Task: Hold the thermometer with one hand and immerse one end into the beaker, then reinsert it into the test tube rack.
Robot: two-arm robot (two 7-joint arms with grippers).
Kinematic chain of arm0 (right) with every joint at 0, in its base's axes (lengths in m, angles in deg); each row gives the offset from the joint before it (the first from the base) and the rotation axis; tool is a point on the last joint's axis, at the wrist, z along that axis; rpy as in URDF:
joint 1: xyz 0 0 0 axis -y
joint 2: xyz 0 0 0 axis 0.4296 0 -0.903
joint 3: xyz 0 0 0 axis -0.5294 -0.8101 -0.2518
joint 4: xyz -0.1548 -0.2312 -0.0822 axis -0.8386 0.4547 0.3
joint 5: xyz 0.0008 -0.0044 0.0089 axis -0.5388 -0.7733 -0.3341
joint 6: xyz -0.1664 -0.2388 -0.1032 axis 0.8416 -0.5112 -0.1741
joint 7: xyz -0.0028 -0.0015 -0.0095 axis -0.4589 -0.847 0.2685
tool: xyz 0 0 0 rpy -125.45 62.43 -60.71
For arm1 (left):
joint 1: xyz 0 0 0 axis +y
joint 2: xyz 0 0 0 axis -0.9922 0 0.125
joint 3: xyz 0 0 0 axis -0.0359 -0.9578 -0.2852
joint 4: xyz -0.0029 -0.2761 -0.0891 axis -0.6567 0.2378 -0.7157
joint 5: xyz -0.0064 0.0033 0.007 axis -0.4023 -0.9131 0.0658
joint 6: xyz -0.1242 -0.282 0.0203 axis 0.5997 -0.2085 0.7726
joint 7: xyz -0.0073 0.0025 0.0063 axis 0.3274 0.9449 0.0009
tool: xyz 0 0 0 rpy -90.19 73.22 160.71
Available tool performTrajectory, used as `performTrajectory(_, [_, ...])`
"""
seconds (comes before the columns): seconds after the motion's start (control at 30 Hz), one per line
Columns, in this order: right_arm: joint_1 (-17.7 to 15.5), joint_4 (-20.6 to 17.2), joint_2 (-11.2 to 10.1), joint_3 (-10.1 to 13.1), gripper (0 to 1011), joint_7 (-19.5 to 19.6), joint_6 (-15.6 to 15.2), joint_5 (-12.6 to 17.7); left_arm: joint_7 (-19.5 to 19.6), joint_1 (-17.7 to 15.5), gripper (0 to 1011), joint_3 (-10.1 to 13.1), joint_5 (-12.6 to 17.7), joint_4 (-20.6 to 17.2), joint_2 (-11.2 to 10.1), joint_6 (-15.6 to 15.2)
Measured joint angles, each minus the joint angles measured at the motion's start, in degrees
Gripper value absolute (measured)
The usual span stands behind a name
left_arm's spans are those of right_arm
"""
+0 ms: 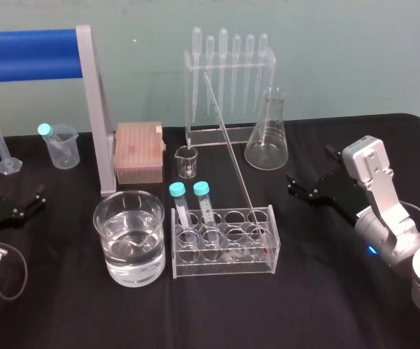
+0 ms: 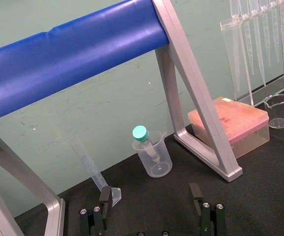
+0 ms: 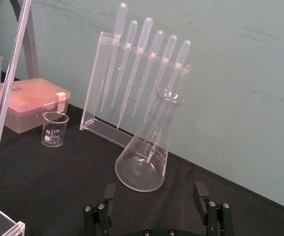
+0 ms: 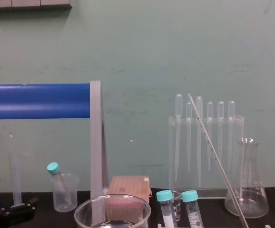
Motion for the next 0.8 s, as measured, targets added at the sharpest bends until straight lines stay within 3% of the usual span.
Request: performTrajectory(0.8, [0.00,0.00,0.00,0.00,1004,0.00,0.00,0.00,0.00,0.00,1008,0.00,0.00,0.00,0.00,0.00])
